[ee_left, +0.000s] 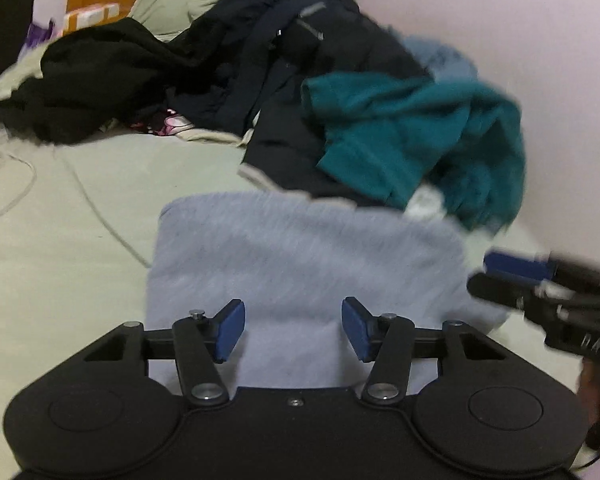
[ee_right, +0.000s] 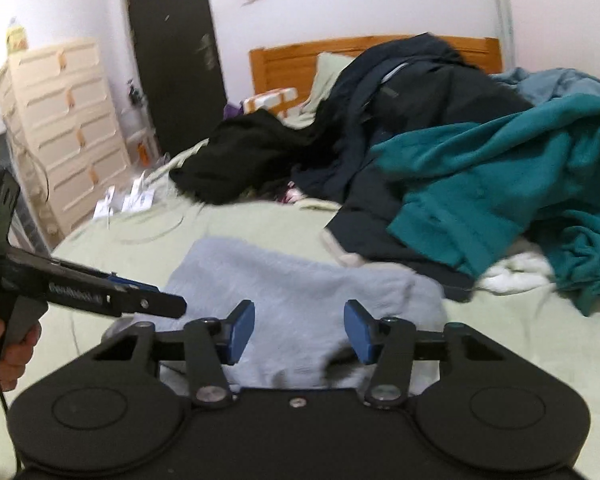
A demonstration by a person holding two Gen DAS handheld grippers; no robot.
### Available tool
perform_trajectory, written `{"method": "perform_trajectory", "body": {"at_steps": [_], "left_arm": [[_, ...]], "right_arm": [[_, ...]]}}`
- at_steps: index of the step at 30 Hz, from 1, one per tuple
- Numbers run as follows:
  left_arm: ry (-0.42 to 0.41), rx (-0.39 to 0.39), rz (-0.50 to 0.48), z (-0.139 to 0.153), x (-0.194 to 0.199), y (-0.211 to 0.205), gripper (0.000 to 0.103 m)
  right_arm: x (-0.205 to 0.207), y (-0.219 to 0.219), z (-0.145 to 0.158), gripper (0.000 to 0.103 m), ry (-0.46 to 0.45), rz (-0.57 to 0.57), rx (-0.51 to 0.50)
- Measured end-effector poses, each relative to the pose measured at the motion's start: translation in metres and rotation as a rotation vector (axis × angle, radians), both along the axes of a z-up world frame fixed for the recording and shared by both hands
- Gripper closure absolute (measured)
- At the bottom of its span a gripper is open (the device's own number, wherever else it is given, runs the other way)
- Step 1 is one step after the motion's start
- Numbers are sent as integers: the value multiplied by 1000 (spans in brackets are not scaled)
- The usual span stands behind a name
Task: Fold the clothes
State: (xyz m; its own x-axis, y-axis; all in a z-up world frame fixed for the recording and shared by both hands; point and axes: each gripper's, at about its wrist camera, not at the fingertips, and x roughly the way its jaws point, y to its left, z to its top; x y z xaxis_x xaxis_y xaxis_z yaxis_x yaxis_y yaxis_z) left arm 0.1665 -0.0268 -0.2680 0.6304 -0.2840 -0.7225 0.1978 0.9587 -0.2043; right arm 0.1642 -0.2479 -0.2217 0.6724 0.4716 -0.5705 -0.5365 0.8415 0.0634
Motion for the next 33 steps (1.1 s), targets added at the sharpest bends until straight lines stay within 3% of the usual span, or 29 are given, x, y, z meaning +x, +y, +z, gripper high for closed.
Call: {"method": "perform_trajectory", "body": {"at_steps": [1, 5, 6, 14, 16, 19, 24, 33], "left_arm": [[10, 13, -13, -3, 0, -1, 56], [41, 65, -90, -19, -3, -6, 57], [44, 64, -106, -20, -4, -5, 57], [75, 79, -250, -19, -19, -5, 58], [91, 56, -259, -21, -20, -4, 58], [93, 85, -280, -27, -23, -8, 58], [118, 42, -277, -22, -28, -6, 58], [165, 4, -265, -13, -40, 7, 61]], "right_arm": [[1, 3, -4, 55, 2, 8, -11], [4, -1, -16, 78, 27, -6, -20], [5, -2, -19, 79, 33, -10, -23], [11, -11, -44, 81, 82, -38, -42], [13, -13, -50, 81, 94, -46, -47], [15, -16, -59, 81, 112, -56, -54], [19, -21, -72, 81, 144, -73, -67], [4, -8, -32, 76, 195, 19, -110]]}}
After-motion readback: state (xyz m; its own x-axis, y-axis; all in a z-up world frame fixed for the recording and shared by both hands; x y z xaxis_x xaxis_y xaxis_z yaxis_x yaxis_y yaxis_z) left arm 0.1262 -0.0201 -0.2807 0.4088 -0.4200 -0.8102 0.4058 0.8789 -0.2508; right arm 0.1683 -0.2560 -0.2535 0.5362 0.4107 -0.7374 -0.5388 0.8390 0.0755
